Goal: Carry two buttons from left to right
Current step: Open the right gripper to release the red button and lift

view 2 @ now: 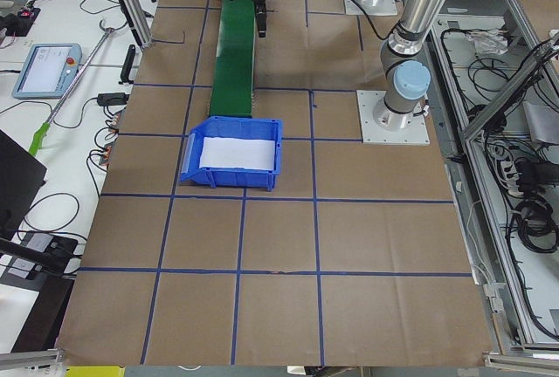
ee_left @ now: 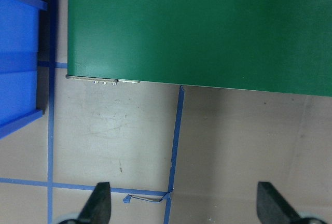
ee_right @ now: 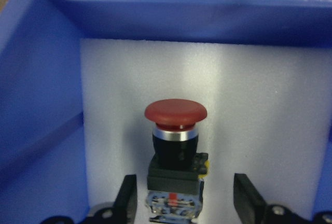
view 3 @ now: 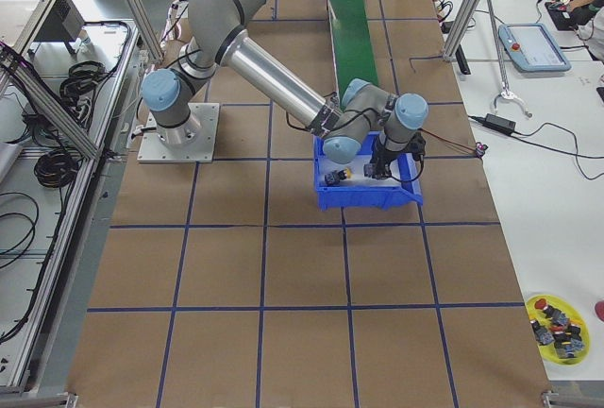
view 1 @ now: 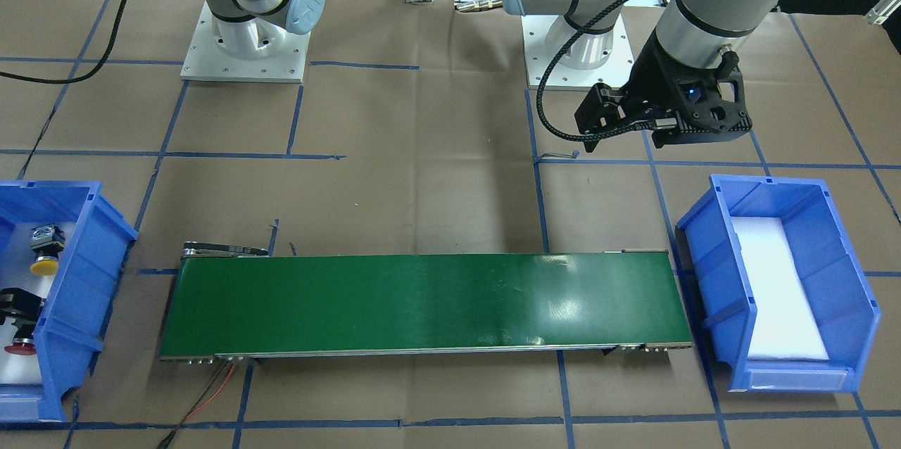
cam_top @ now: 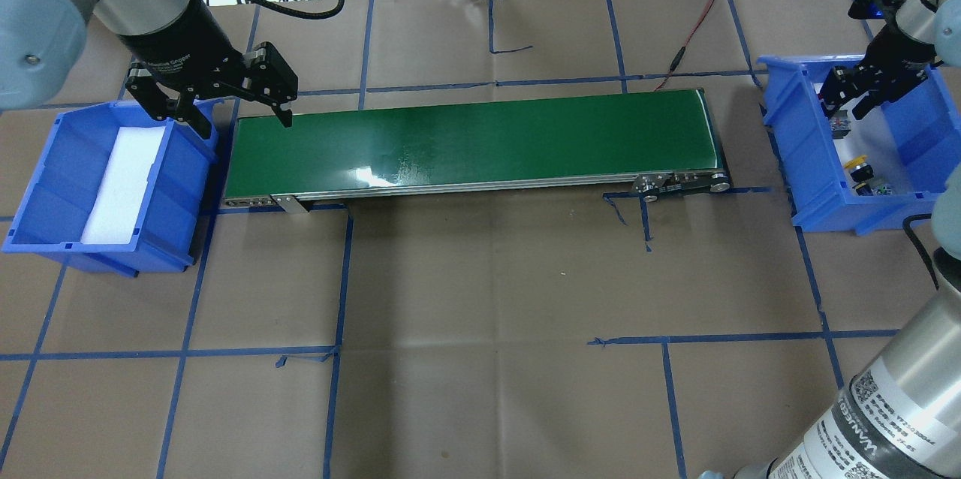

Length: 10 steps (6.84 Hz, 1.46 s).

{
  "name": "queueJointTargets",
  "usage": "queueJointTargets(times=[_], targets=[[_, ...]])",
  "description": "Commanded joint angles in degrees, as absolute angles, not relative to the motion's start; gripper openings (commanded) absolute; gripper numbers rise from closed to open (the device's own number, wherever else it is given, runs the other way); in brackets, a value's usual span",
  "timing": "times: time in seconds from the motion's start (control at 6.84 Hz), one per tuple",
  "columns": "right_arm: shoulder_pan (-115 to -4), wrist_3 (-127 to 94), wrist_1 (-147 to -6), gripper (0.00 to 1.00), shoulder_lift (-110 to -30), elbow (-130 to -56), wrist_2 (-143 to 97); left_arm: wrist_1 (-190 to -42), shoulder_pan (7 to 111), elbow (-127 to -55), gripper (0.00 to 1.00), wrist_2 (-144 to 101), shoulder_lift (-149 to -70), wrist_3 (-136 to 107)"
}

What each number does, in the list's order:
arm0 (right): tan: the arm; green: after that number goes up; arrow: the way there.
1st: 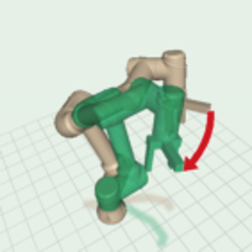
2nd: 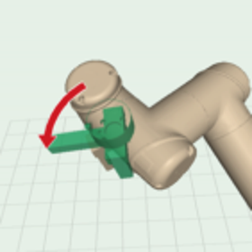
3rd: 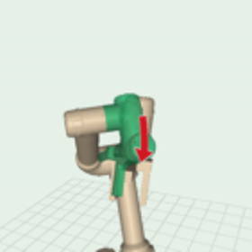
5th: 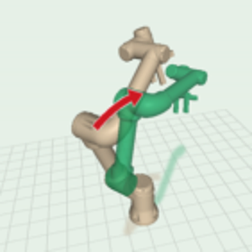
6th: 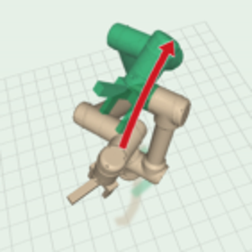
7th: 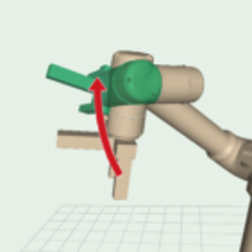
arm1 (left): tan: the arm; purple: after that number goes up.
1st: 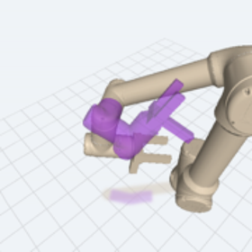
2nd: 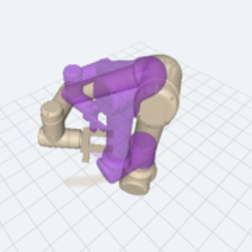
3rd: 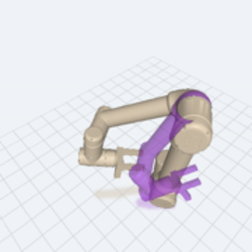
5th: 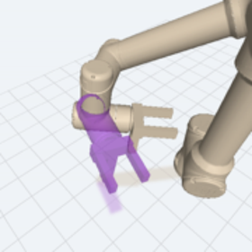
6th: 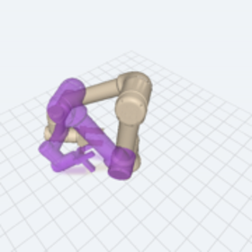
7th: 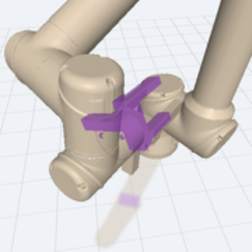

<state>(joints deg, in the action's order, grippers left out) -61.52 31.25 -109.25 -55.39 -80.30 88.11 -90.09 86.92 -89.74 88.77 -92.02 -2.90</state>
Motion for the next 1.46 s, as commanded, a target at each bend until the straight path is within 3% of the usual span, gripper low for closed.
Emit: queueJointTargets(times=[0.0,0.73,1.32], targets=[[-61.52,31.20,-108.90,1.00,-56.24,-79.54,88.24,-90.09,86.92,-89.74,1.00,88.77,-92.02,-2.90],[-65.20,29.54,-90.59,1.00,-67.21,-73.23,87.54,-90.09,86.92,-89.74,1.00,88.77,-92.02,-2.81],[-87.57,3.48,-85.17,1.00,-76.18,-73.47,87.80,-90.09,86.92,-89.74,1.00,88.68,-92.02,-2.81]])
